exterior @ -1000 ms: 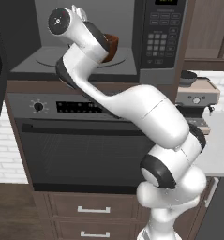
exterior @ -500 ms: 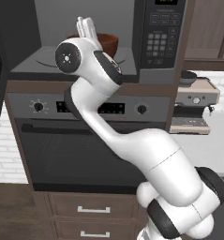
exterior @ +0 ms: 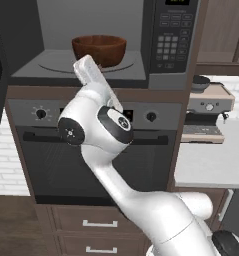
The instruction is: Open the microwave, place the bowl with waffle inside the microwave, then close the microwave door and turn it on.
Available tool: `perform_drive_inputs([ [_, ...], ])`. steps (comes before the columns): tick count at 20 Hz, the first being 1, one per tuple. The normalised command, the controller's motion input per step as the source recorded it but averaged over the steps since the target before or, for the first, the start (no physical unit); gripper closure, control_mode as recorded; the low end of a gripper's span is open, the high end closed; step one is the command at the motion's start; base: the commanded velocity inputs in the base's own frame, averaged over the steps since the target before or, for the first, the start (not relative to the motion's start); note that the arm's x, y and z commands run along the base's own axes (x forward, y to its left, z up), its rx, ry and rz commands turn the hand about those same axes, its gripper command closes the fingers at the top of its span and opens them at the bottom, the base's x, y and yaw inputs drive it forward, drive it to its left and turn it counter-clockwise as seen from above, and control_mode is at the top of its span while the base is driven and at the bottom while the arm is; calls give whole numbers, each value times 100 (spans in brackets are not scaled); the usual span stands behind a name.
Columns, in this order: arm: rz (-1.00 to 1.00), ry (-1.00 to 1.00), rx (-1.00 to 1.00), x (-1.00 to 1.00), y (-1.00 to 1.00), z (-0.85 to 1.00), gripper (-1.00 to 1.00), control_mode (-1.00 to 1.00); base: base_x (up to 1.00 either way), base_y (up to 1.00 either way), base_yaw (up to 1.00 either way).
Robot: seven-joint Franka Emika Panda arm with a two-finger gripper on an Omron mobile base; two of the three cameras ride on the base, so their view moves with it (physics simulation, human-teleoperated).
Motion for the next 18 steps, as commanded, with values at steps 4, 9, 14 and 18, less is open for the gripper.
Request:
perform_drive_inputs([
  [4, 0, -6, -34, -48, 34, -85, -100, -100, 0, 0, 0],
  [9, 0, -4, -27, -22, 47, -54, -100, -100, 0, 0, 0],
  [14, -6, -10, -22, -34, 71, -14, -100, -100, 0, 0, 0],
  [18, -12, -19, -17, -25, 96, -10, -100, -100, 0, 0, 0],
])
